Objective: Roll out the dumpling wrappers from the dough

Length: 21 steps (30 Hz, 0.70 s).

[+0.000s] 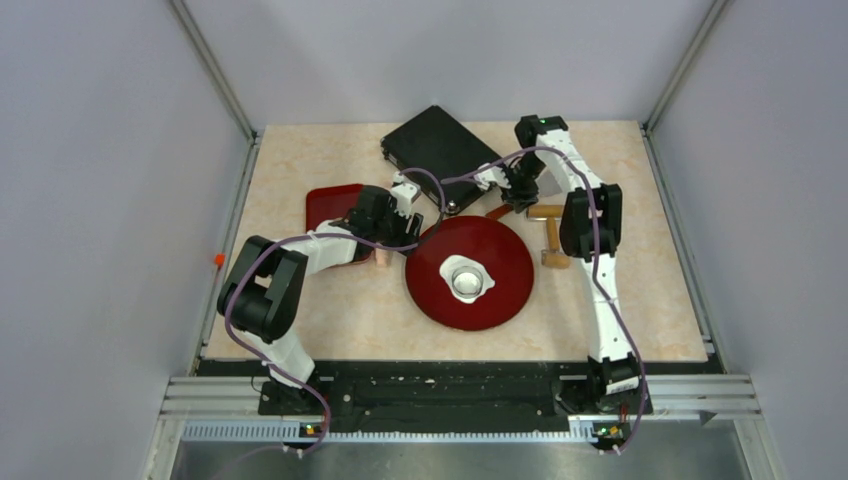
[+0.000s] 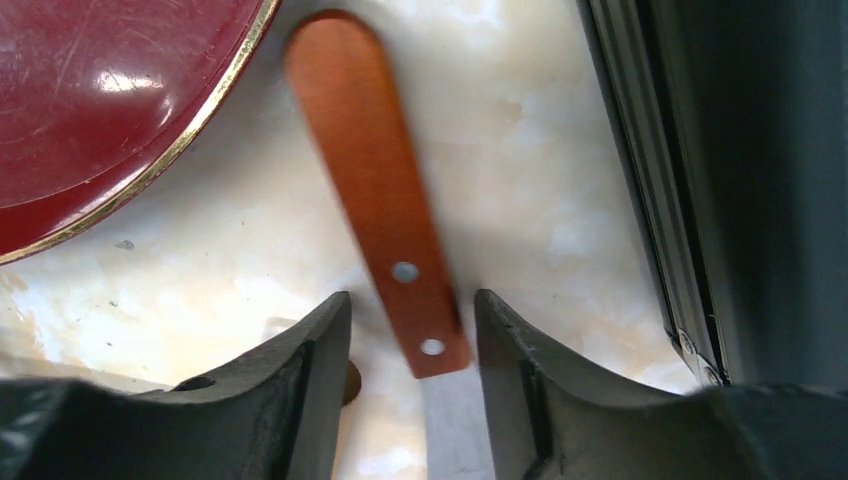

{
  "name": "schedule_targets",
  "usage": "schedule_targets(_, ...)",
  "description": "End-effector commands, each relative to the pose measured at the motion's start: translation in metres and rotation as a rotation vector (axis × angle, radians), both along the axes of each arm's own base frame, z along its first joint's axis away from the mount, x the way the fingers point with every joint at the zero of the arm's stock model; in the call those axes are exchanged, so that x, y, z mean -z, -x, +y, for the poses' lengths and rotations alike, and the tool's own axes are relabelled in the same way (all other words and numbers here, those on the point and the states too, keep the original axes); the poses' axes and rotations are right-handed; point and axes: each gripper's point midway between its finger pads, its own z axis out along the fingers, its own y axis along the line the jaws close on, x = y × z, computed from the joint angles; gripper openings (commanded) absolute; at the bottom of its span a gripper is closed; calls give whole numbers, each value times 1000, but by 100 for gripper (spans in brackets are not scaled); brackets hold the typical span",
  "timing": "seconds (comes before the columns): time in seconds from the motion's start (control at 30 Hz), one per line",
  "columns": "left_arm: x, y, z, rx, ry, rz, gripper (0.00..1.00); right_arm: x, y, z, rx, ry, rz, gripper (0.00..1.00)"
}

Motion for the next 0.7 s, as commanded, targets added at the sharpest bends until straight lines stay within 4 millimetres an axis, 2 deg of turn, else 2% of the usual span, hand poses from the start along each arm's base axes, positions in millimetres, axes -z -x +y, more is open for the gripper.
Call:
schedule_targets(0.0,-20,-14,-4,-15,32,-48,68,52,-2,2,-101,73,11,43)
schedule_targets(0.03,-20,-14,-5,-14,34,-49,68,55,-2,2,-106,84,13,34)
schedule_targets(0.1,-20,-15,-4,-18,36,-47,68,59,-1,2,-107,106,14,7)
schedule_targets(0.23,-20,-15,-3,-22,39,-46,68,59,-11,3,-72,110,-29,2)
schedule_targets(0.33,-20,-15,-3,-21,41,-48,68,49,-31,3,-28,114,-126,0)
schedule_targets(0.43,-20,-15,-2,-22,40,-47,68,25,-54,2,34,110,-243,0)
schedule_targets(0.5,-21,-15,-2,-22,42,-49,68,1,-64,0,53,103,-309,0)
schedule_targets(0.67,-24,-14,-3,-16,47,-54,68,-43,-64,-9,70,109,-385,0)
